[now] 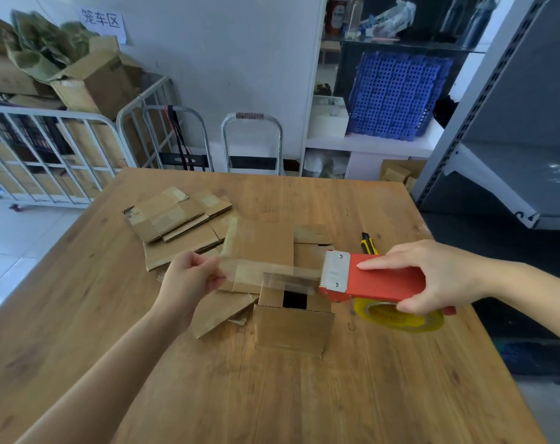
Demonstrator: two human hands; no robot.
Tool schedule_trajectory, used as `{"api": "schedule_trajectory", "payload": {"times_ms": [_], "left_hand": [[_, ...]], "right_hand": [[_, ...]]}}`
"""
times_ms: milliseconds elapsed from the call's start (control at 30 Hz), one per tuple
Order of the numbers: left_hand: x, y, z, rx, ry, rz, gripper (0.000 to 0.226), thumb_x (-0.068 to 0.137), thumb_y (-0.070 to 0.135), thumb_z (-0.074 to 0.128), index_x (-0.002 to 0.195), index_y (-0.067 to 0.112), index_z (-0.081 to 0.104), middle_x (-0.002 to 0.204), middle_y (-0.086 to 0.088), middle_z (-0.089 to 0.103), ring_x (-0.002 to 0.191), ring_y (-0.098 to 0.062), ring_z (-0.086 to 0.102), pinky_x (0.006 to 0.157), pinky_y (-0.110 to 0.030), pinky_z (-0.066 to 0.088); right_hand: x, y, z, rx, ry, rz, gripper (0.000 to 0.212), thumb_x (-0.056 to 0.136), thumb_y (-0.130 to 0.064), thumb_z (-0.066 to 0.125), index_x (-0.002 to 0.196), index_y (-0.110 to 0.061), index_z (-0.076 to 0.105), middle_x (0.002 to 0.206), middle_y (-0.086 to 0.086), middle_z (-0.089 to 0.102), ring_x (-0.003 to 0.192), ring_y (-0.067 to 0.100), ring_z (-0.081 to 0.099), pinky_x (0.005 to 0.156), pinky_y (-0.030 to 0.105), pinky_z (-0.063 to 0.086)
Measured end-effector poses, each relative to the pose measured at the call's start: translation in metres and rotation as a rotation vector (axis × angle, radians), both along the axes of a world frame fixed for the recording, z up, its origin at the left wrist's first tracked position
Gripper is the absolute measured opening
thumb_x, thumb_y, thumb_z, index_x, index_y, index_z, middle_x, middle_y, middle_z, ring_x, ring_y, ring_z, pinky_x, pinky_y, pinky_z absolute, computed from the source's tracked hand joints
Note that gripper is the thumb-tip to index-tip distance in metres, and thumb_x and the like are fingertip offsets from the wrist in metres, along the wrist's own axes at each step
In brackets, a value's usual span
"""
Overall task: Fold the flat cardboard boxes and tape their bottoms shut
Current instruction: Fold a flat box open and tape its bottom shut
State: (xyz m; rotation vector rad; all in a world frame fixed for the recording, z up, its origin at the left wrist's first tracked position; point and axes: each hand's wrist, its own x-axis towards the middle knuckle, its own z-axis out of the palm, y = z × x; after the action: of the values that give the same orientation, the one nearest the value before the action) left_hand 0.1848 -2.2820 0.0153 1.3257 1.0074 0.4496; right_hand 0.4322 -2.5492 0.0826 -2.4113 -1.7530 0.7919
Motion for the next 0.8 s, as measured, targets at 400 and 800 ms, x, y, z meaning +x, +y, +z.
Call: {"api": "schedule_trajectory", "payload": {"times_ms": [400, 800], "left_hand": [[0.008, -0.024, -0.024, 0.391, 0.255, -0.252, 0.129, 0.053, 0.029, 0.094, 0.149, 0.032, 0.007, 0.118, -0.002, 0.05, 0.104, -0.014, 0.052, 0.08, -0.027, 0.048], [0.028, -0.025, -0.056, 0.627, 0.321, -0.208, 0.126, 0.064, 0.035, 0.088, 0.151, 0.027, -0.004, 0.135, -0.011, 0.037, 0.126, -0.024, 0.033, 0.102, -0.036, 0.032]], "right_hand": [[0.023, 0.033, -0.005, -0.145, 0.085, -0.037, 0.064, 0.079, -0.038, 0.075, 0.121, -0.071, 0.041, 0.115, -0.028, 0.047, 0.098, 0.002, 0.052, 0.076, 0.017, 0.047], [0.02, 0.038, -0.019, -0.204, 0.234, -0.057, 0.066, 0.066, -0.044, 0.071, 0.123, -0.066, 0.046, 0.116, -0.027, 0.051, 0.094, -0.003, 0.056, 0.074, 0.016, 0.048]]}}
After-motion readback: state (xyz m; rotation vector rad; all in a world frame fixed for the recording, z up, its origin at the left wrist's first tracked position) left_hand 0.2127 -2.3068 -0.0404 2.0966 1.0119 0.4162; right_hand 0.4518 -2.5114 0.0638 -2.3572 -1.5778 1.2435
